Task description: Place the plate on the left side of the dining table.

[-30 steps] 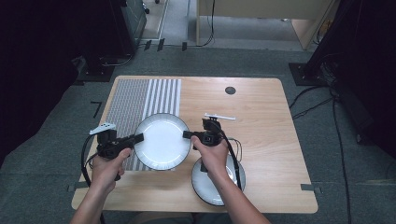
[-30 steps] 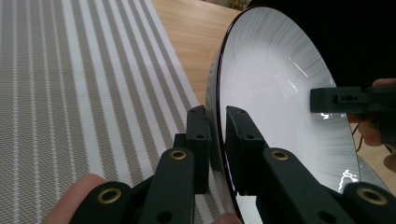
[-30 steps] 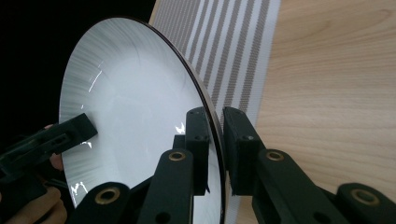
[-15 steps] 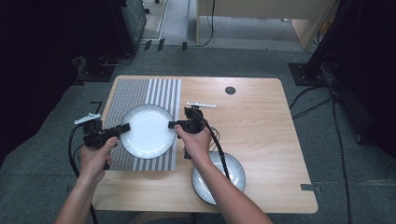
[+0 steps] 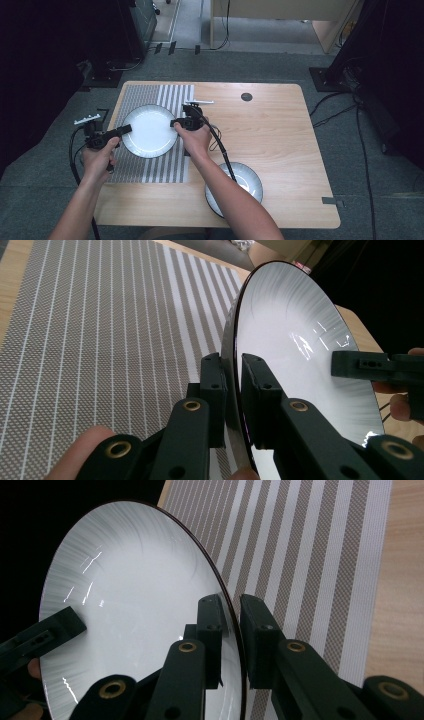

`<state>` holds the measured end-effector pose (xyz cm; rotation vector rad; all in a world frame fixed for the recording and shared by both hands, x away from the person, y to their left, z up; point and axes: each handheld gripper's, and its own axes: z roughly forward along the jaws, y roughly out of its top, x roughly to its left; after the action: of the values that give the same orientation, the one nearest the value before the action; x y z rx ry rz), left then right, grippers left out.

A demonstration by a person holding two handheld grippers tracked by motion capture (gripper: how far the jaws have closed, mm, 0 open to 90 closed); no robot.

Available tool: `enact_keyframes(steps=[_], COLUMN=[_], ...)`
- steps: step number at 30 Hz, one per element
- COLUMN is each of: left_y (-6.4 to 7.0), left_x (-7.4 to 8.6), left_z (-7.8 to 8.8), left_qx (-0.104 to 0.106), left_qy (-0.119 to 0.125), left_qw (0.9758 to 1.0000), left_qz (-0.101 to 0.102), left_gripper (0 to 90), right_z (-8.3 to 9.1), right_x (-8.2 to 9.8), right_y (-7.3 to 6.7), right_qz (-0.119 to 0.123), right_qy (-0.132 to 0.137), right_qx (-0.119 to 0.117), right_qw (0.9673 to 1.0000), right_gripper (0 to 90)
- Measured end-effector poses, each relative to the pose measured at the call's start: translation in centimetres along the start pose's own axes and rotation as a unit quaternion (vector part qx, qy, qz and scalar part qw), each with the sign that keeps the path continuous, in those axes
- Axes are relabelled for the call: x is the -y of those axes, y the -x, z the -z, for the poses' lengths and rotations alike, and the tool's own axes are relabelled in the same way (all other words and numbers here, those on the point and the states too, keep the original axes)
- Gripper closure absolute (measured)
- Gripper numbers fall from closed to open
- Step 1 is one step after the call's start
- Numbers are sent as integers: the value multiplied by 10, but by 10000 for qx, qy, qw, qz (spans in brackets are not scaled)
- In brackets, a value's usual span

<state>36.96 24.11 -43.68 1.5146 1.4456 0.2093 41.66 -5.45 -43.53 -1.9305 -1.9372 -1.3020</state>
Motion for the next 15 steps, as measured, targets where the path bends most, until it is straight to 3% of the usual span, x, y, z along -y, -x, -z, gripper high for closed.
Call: enact_keyframes(steps=[9,10,15], left_y=[-24,-29,-38], left_x=[-3,-3,-4], left_z=[-19,-23,-33], left_qx=[-24,-17,-70], left_qy=[95,119,127], left_qw=[9995,9991,9986], left_qz=[300,403,513], left_gripper=[816,816,814], right_z=[-28,-30,-45], right_x=[-14,-15,-26], right_y=[-1,-1,-2], right_qz=[31,37,53], right_qy=[-19,-12,2], right_qx=[226,247,390], right_qw=[9997,9997,9992], right_gripper=[801,801,796])
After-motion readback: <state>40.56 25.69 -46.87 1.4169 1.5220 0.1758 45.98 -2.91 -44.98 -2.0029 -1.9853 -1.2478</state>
